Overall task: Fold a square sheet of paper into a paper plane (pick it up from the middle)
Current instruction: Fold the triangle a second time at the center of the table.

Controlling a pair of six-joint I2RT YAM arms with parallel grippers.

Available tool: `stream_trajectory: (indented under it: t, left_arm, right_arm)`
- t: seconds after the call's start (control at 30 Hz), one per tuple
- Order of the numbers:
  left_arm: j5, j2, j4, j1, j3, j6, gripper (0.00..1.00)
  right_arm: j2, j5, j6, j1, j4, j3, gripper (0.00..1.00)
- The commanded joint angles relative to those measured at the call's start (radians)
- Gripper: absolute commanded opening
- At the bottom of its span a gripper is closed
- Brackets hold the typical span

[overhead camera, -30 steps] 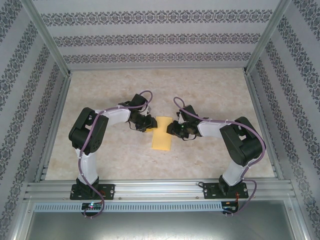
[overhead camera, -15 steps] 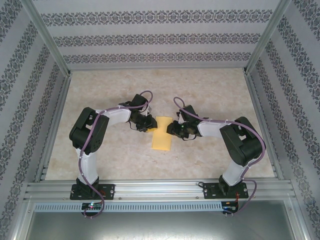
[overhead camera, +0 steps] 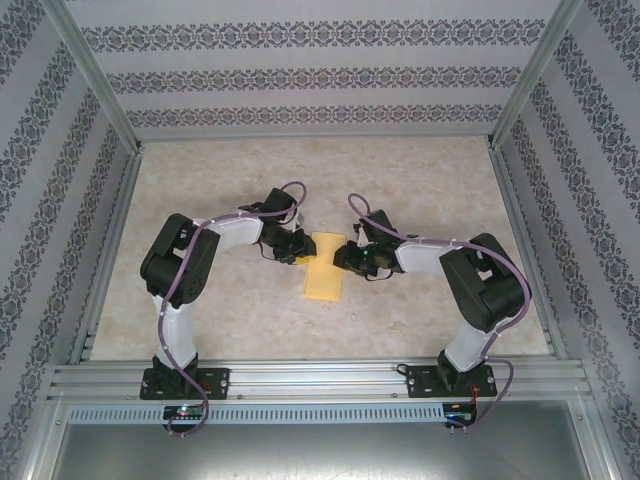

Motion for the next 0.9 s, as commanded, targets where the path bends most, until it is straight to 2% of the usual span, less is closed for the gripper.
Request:
stream_trajectory:
  t: [0.0,0.27,0.63,0.87]
  left_arm:
    - [0.008,0.023,-0.003,-0.012,0.012,0.003,0.28]
    - [0.073,0.002,0.066,-0.012,0.011,-0.016,0.26]
    - [0.084,0.003,0.095,-0.011,0.005,-0.037,0.26]
    - [0.085,0.005,0.136,-0.011,-0.009,-0.072,0.19]
  right_arm:
    - [0.085,0.036,0.006,0.009,-0.005,-0.035,0.32]
    - [0.093,0.022,0.017,0.011,0.016,-0.037,0.31]
    - [0.08,0.015,0.016,0.008,0.023,-0.039,0.33]
    - [0.021,-0.004,0.022,0.008,0.082,-0.055,0.37]
